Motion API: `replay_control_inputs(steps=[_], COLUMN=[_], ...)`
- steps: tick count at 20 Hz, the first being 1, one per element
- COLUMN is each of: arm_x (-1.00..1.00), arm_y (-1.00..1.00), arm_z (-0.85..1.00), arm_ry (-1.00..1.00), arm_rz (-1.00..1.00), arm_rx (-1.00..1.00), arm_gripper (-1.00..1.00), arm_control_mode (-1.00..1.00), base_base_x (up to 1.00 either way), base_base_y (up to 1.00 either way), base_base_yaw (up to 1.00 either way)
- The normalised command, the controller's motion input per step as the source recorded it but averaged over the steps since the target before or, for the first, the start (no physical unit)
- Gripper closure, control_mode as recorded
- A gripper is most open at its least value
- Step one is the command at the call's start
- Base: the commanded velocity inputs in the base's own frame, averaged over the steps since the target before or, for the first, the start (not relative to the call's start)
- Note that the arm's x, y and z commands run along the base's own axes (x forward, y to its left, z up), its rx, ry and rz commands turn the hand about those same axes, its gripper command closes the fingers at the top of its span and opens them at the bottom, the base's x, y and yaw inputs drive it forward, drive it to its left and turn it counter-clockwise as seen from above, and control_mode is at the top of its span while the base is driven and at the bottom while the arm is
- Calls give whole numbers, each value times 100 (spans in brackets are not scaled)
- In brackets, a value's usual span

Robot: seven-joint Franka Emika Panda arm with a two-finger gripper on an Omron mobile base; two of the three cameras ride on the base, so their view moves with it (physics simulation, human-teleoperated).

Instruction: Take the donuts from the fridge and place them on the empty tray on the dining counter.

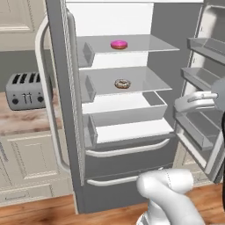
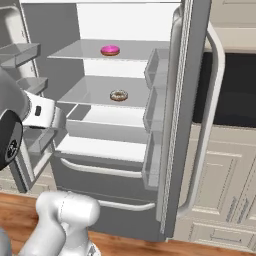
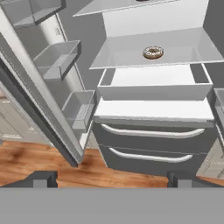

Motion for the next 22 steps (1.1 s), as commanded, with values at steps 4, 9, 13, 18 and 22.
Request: replay_control_inputs(steps=[4, 9, 13, 18, 22], arm_x=[0, 0, 0, 0, 100], arm_y=[0, 0, 0, 0, 0], arm_z=[0, 0, 0, 0, 0], arm_ry=[0, 0, 0, 0, -1], arm_rz=[0, 0, 0, 0, 0], arm_rx=[0, 0, 0, 0, -16], arm_gripper=[-100, -100, -100, -100, -100], arm_control_mode=[100, 100, 100, 100, -100], base_base_x=[100, 100, 100, 100, 0], base_base_y=[9, 0, 0, 0, 0], base_base_yaw=[0, 0, 0, 0, 0])
